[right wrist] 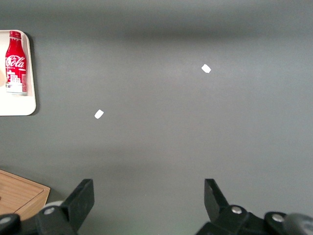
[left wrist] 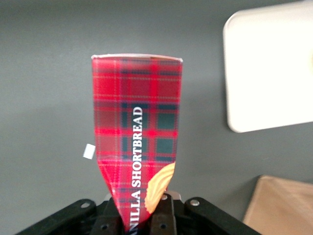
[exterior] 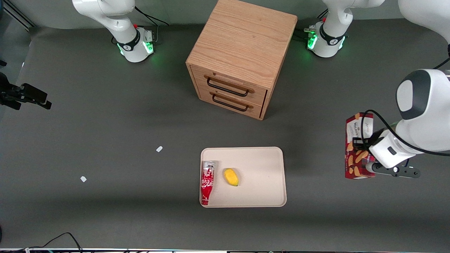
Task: Place red cookie box on tray
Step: 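Carry the cookie box with the left gripper over the cream tray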
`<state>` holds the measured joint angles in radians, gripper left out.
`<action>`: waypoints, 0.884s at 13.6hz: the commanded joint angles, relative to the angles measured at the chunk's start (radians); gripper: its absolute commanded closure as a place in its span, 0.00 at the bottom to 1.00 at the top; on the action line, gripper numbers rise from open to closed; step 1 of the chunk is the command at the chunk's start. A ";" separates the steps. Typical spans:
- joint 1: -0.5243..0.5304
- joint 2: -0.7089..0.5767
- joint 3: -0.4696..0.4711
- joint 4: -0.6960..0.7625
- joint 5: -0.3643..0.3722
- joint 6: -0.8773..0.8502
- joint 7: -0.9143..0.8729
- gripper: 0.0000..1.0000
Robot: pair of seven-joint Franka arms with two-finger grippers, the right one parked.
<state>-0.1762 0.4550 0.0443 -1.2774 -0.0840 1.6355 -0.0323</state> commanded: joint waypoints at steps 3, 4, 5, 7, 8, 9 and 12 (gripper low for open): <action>-0.077 0.290 -0.090 0.352 -0.008 -0.013 -0.283 1.00; -0.100 0.321 -0.092 0.349 -0.008 0.036 -0.287 1.00; -0.124 0.356 -0.092 0.346 -0.008 0.082 -0.293 1.00; -0.161 0.422 -0.090 0.343 0.001 0.168 -0.342 1.00; -0.180 0.450 -0.089 0.340 0.006 0.202 -0.348 1.00; -0.195 0.473 -0.086 0.336 0.021 0.234 -0.351 1.00; -0.212 0.524 -0.087 0.322 0.059 0.302 -0.377 1.00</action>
<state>-0.3680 0.9479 -0.0570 -0.9964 -0.0545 1.9248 -0.3758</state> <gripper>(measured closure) 0.841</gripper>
